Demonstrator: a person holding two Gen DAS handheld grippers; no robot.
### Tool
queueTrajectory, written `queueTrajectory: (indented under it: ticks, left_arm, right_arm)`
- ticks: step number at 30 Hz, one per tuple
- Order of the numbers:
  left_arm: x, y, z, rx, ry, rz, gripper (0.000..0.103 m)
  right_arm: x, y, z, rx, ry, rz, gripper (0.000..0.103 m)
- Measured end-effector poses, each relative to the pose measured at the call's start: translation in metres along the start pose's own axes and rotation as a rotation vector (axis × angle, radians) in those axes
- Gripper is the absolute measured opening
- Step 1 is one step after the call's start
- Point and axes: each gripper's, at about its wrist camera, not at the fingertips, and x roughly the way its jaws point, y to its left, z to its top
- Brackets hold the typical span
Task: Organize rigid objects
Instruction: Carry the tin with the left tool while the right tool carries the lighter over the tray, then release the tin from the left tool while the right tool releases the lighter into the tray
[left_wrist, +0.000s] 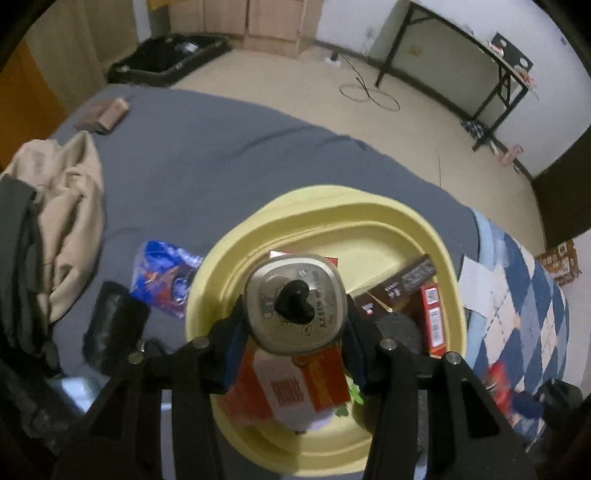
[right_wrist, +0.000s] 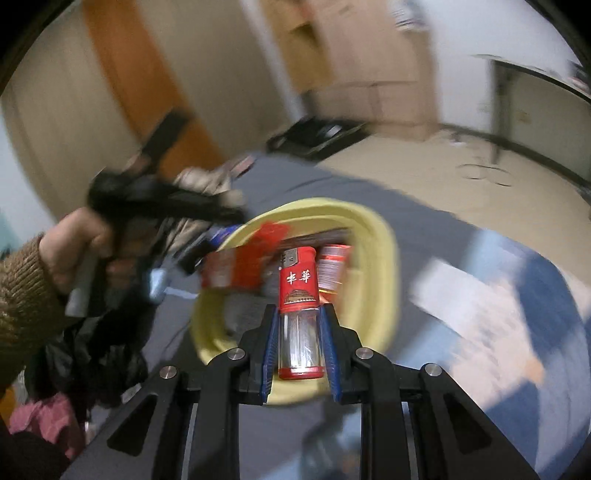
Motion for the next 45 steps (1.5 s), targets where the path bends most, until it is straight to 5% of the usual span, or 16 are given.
queueTrajectory:
  ticks: [4, 11, 13, 15, 16, 18, 20, 24, 25, 28, 33, 39, 45]
  left_arm:
    - [0.026, 0.006, 0.007, 0.009, 0.063, 0.007, 0.049]
    - [0.035, 0.015, 0.001, 0.008, 0.039, -0.019, 0.049]
    - [0.033, 0.017, 0.0, -0.001, 0.027, -0.025, 0.054]
    - [0.022, 0.023, -0.004, -0.026, 0.004, -0.031, 0.073]
    - [0.009, 0.027, -0.01, -0.052, -0.033, -0.056, 0.077]
    - [-0.021, 0.035, -0.028, -0.079, -0.127, -0.106, 0.103]
    - [-0.052, 0.041, -0.053, -0.085, -0.209, -0.104, 0.103]
    - [-0.088, 0.037, -0.116, -0.041, -0.299, -0.081, 0.103]
    - [-0.092, 0.034, -0.134, -0.022, -0.307, -0.069, 0.103]
    - [-0.093, 0.022, -0.192, 0.037, -0.328, -0.042, 0.103]
    - [-0.048, 0.0, -0.249, 0.058, -0.319, 0.024, 0.103]
    - [0.013, -0.019, -0.255, 0.021, -0.308, 0.123, 0.103]
    - [0.033, -0.026, -0.237, 0.025, -0.309, 0.151, 0.103]
  right_arm:
    - [0.057, 0.023, 0.034, -0.063, 0.129, -0.016, 0.022]
    - [0.114, 0.017, 0.054, -0.097, 0.24, -0.135, 0.022]
    - [0.122, 0.016, 0.052, -0.095, 0.254, -0.142, 0.022]
    - [0.125, 0.025, 0.048, -0.102, 0.245, -0.152, 0.023]
    - [0.128, 0.03, 0.047, -0.104, 0.236, -0.153, 0.029]
    - [0.116, 0.034, 0.046, -0.098, 0.175, -0.143, 0.045]
    - [0.091, 0.039, 0.04, -0.079, 0.095, -0.111, 0.076]
    - [0.037, 0.031, 0.024, -0.074, -0.047, -0.105, 0.092]
    - [0.024, 0.03, 0.015, -0.084, -0.083, -0.11, 0.103]
    - [-0.009, 0.021, -0.031, -0.12, -0.153, -0.135, 0.103]
    - [0.003, 0.008, -0.116, -0.171, -0.041, -0.216, 0.103]
    - [0.067, 0.006, -0.138, -0.165, 0.074, -0.199, 0.103]
    - [0.093, 0.019, -0.133, -0.213, 0.079, -0.308, 0.103]
